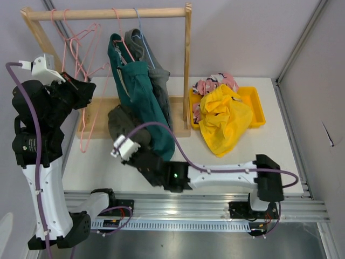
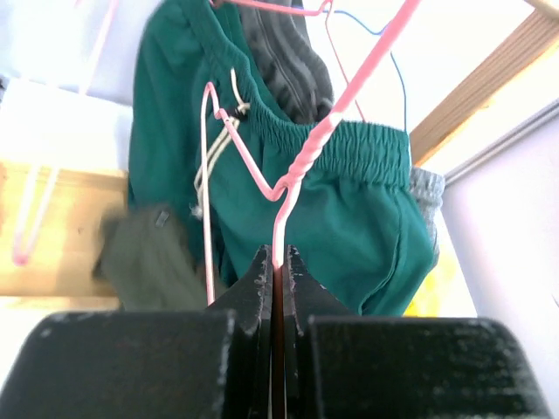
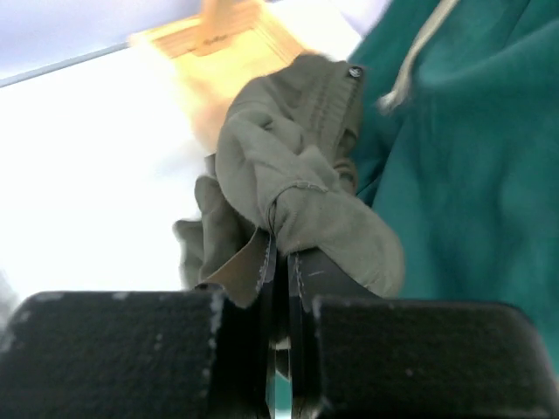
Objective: Remove the shorts from the hanger
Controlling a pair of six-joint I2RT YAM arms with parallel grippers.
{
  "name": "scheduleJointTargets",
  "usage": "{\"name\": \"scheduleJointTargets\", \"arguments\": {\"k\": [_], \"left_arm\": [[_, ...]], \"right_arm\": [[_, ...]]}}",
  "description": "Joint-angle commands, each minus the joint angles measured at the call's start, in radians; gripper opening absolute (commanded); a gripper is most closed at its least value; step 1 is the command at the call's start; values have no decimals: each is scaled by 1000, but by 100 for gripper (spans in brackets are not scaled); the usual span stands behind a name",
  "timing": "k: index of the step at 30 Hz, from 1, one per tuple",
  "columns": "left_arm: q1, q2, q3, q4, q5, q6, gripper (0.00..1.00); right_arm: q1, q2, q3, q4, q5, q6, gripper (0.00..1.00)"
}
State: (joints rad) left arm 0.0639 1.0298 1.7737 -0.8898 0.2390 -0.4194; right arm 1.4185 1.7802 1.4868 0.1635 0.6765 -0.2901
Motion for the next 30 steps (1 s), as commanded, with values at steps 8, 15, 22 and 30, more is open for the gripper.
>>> {"name": "scheduleJointTargets", "arguments": {"k": [8, 15, 22, 30], "left_arm": [[-4, -40, -98, 107, -81, 65, 0], [-4, -56, -161, 144, -50, 59, 0], [-4, -57, -188, 153, -69, 80, 0], [-7, -33, -152, 149, -69, 87, 0]], "right_arm": [[246, -563, -76, 92, 403, -211, 0], [4, -515, 350, -234, 302, -258, 0], [-404, -394, 665, -360, 77, -202, 0], [-801, -337, 681, -397, -167, 26, 0]]}}
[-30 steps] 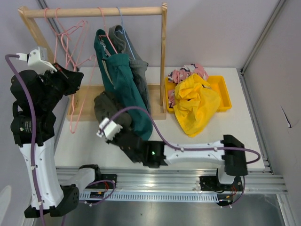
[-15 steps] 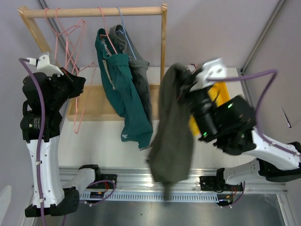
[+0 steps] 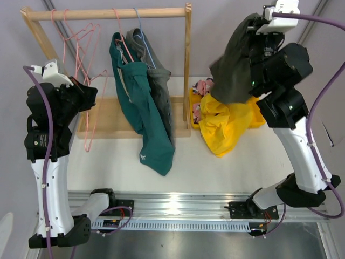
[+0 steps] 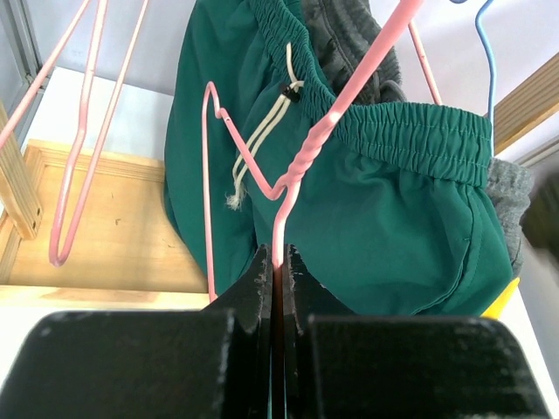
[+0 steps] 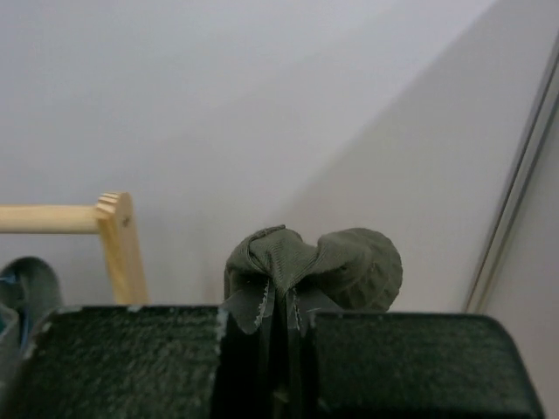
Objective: Remove the shorts from the hanger
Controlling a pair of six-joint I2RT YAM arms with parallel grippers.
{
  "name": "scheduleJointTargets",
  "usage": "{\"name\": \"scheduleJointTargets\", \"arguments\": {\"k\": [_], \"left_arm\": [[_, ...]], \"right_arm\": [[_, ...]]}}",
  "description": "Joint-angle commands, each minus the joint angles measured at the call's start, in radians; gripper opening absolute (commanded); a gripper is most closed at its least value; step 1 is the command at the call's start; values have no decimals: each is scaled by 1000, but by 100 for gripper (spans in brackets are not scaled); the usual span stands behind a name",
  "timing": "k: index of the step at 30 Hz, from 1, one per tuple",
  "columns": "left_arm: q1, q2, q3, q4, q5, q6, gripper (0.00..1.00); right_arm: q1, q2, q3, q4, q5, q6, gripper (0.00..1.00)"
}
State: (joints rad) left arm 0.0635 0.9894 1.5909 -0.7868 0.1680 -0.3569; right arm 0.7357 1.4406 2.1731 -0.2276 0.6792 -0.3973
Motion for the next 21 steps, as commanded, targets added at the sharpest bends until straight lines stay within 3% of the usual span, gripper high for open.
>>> {"name": "scheduleJointTargets", "arguments": {"k": [1, 9, 17, 21], "left_arm": [[-8, 12, 32, 46, -1, 26, 0], [-13, 28, 44, 37, -31, 38, 0], [-22, 64, 87, 24, -68, 49, 0], [-24, 121, 186, 3, -78, 53, 0]], "right_arm": [[-149, 0, -36, 19, -191, 155, 0], [-318, -69, -583, 250, -283, 373, 0], [-374, -75, -815, 359, -190, 492, 0], [-397, -16, -898, 373, -208, 546, 0]]}}
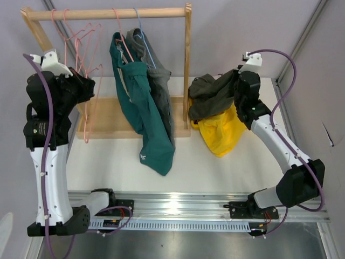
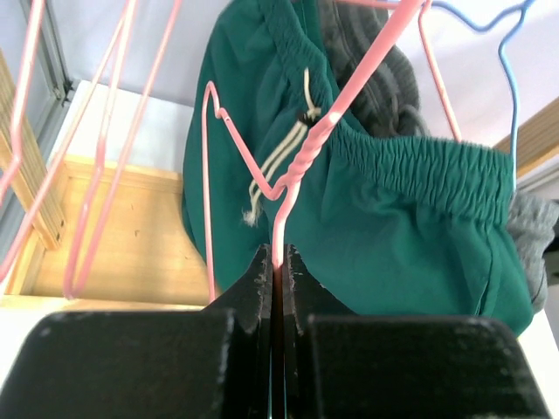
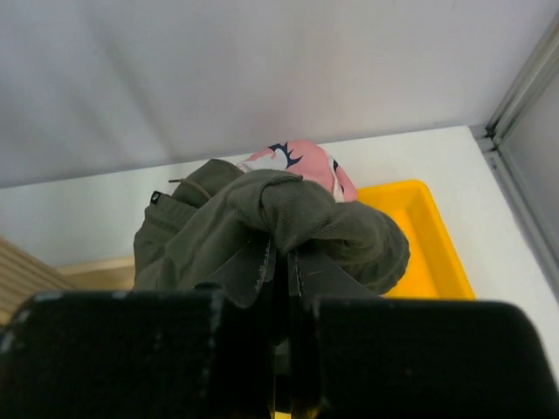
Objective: Remove the shorts from the hanger
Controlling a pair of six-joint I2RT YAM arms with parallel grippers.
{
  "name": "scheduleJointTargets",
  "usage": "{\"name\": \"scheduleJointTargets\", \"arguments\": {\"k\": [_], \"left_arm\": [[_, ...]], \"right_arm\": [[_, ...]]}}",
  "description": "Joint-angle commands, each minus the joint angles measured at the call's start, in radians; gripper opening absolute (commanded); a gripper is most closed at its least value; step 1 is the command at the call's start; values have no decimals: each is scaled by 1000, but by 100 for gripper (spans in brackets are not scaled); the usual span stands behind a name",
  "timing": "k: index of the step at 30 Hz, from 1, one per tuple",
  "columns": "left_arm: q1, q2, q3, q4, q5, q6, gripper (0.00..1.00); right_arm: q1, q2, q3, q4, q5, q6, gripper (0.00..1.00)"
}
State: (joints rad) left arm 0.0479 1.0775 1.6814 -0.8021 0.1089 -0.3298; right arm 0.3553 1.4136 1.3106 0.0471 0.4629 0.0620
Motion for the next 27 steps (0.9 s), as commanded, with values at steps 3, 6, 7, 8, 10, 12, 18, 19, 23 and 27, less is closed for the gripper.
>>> {"name": "scheduleJointTargets", "arguments": {"k": [3, 6, 7, 8, 10, 12, 18, 19, 23, 27], "left_arm": [[-8, 64, 142, 21, -25, 20, 0], [-8, 96, 201, 27, -25, 12, 0], [-8, 126, 215, 27, -20, 8, 0], [-8, 142, 239, 30, -15, 6, 0], [-6, 189, 273, 43, -2, 3, 0], [-8, 223, 323, 58, 11, 0, 0], [-8, 404, 529, 84, 28, -12, 0], [-8, 432, 550, 77, 29, -15, 0], [-8, 556, 652, 78, 25, -17, 0], [-8, 628, 701, 75, 28, -21, 0]], "right_arm": [[-29, 82, -97, 79, -29, 157, 2], [-36, 157, -142, 51, -112, 211, 96], [-35, 168, -154, 47, -127, 244, 99], [-30, 171, -195, 46, -133, 262, 99], [-7, 151, -255, 75, -133, 303, 99], [20, 96, -354, 117, -129, 321, 99], [240, -45, -542, 131, 21, 340, 99], [288, -59, -559, 126, 35, 349, 99], [362, -131, -628, 105, 68, 377, 99], [409, -186, -640, 48, 106, 366, 99]]}}
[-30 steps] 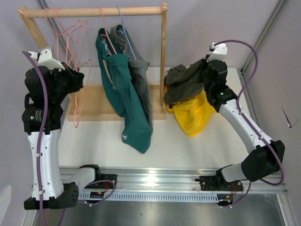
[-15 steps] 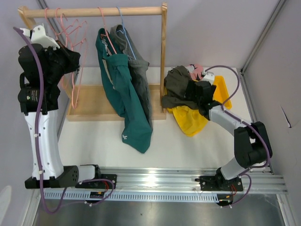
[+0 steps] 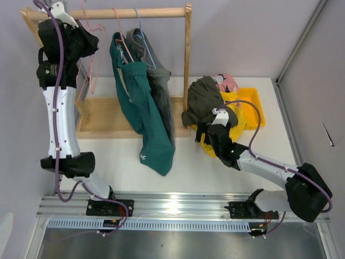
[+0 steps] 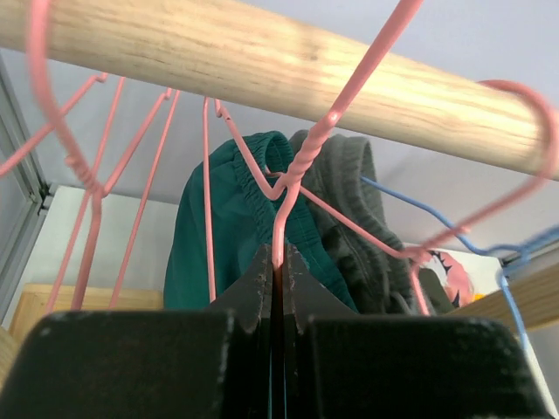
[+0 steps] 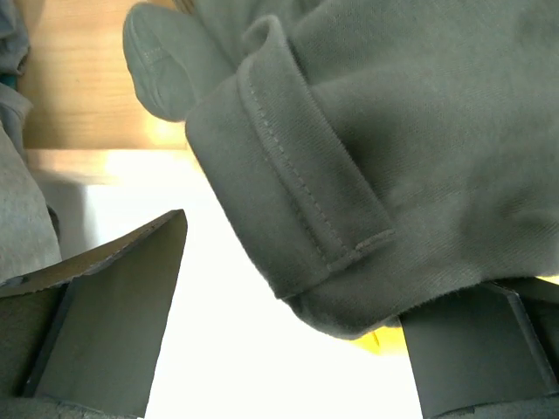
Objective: Remove the shorts from the hanger
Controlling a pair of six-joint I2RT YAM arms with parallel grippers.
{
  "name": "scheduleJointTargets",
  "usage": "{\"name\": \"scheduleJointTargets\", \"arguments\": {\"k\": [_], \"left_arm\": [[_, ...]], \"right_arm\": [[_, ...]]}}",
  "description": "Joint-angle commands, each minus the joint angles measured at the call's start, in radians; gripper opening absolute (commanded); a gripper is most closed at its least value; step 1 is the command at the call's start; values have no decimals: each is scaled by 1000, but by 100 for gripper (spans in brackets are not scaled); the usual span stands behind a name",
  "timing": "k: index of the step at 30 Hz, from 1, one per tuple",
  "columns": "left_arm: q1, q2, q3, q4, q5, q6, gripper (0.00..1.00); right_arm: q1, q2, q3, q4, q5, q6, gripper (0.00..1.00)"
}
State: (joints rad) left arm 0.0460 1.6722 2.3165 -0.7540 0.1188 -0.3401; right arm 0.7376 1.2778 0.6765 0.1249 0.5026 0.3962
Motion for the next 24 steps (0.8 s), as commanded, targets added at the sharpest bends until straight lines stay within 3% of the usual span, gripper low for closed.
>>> {"name": "scheduleJointTargets", "arguments": {"k": [1, 8, 13, 18, 20, 24], "left_arm": [[-6, 41, 64, 22, 16, -11, 0], [-6, -5, -68, 38, -10, 13, 1], [-3, -66, -89, 44, -13, 19, 36], [-3, -117, -75, 32, -2, 19, 65], [-5, -134, -72, 24, 7, 15, 68], [-6, -178, -58, 18, 67, -25, 65]], "right_arm": [[32, -73, 3, -48, 76, 29, 99], [25, -115, 176, -335, 298, 35, 99], [-121, -80, 340, -454, 307, 16, 99], [-266, -23, 510, -551, 90, 23, 99], [-300, -2, 549, -622, 48, 39, 99], [-293, -47, 503, -619, 8, 70, 99]]}}
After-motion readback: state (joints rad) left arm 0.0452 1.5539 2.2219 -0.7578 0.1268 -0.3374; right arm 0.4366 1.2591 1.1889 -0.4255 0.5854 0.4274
